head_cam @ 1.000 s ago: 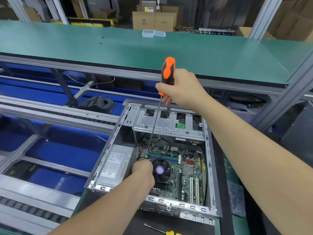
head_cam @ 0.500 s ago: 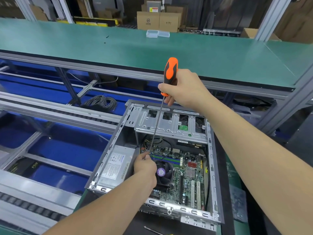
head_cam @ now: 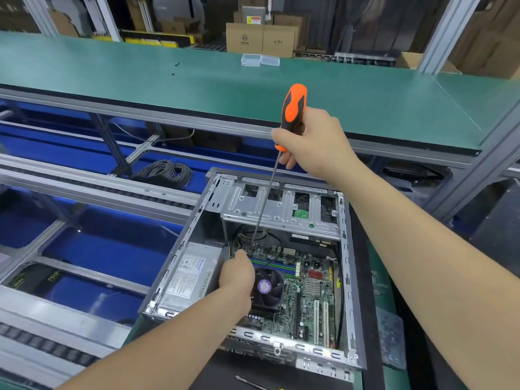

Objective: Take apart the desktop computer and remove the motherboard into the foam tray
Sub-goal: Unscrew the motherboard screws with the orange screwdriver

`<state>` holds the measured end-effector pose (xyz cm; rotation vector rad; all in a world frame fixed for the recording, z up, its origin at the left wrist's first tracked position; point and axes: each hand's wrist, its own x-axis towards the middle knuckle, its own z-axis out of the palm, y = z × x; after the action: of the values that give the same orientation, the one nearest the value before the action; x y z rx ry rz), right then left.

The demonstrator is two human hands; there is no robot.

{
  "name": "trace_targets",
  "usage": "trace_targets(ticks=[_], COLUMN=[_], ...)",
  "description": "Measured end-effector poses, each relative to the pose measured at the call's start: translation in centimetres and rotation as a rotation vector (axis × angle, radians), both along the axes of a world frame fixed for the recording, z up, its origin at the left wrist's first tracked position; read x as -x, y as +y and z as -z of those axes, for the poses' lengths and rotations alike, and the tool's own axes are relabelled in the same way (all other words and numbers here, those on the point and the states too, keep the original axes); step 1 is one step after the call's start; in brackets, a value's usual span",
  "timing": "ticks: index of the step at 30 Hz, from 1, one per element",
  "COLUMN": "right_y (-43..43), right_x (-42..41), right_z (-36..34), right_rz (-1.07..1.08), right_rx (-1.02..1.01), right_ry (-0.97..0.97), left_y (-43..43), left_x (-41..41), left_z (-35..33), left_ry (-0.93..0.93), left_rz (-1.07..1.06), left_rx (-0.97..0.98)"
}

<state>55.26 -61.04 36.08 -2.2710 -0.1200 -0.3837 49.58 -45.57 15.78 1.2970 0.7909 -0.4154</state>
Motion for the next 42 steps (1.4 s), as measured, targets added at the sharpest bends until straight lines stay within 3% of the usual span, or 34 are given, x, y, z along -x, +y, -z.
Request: trace_targets(ticks=[5, 9, 14, 18, 25, 32, 42], right_y=[-0.7, -1.1, -0.9, -0.5, 0.6, 3.3, 5.4], right_x=[0.7, 1.3, 2.0, 2.2, 1.9, 2.2, 1.9], right_z=[-0.8, -1.2, -0.8, 0.1, 1.2, 4.2, 8.9], right_rz=[0.070, 0.097, 0.089, 0.085, 0.042, -0.087, -0.192], right_rx=[-0.056, -0.066, -0.071, -0.071, -0.093, -0.140, -0.099], right_ry=[-0.097, -0.125, -0.085, -0.047, -0.008, 0.022, 0.068], left_y=[2.2, 3.9, 5.1, 5.2, 6.0, 7.2, 8.9], left_x=[-1.0, -2.1, -3.3, -4.1, -5.2, -6.0, -6.8], left_z=[-2.7, -4.6, -5.7, -6.7, -9.3, -8.4, -5.4], left_ry=[0.006, -0.010, -0.100, -0.187, -0.724, -0.993, -1.014], left_rz=[0.028, 0.156, 0.164, 0.348, 0.914, 1.046, 1.068], left_rx=[0.529, 0.659, 0.537, 0.365, 0.042, -0.245, -0.161])
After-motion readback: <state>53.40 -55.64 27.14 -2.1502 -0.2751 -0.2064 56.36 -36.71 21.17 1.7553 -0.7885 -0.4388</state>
